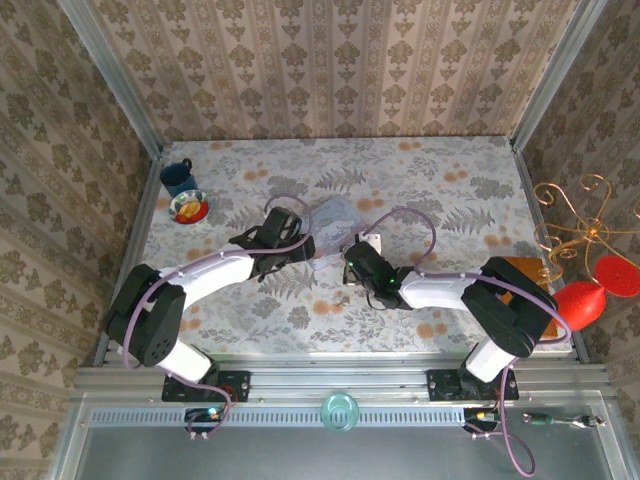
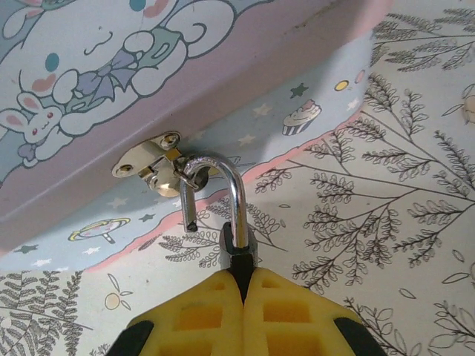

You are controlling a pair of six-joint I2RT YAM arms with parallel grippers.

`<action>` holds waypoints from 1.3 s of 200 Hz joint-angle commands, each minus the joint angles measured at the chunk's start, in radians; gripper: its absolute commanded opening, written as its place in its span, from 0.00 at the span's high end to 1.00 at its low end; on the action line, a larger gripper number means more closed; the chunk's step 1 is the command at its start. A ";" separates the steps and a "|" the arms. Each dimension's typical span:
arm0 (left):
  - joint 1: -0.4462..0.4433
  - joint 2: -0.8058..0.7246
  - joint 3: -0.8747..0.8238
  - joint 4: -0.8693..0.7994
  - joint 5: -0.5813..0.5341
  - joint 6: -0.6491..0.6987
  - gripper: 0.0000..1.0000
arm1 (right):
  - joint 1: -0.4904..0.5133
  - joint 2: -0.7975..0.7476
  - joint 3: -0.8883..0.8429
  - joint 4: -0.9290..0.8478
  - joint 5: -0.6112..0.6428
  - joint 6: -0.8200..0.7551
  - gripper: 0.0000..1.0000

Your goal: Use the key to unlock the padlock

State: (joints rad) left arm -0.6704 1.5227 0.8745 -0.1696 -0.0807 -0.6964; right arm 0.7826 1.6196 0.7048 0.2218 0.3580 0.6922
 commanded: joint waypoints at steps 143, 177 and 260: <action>-0.114 0.037 -0.040 -0.073 -0.024 -0.094 0.38 | -0.122 0.024 0.091 -0.018 -0.072 0.277 1.00; -0.121 0.027 -0.042 -0.067 -0.019 -0.106 0.38 | -0.150 0.040 0.096 -0.019 -0.097 0.318 1.00; -0.153 0.042 -0.006 -0.045 0.034 -0.103 0.38 | -0.165 0.092 0.162 -0.034 -0.135 0.350 1.00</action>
State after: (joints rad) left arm -0.8047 1.5379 0.8711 -0.1272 -0.0917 -0.7944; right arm 0.6289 1.7039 0.8349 0.1822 0.2192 1.0073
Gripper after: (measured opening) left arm 0.620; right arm 0.066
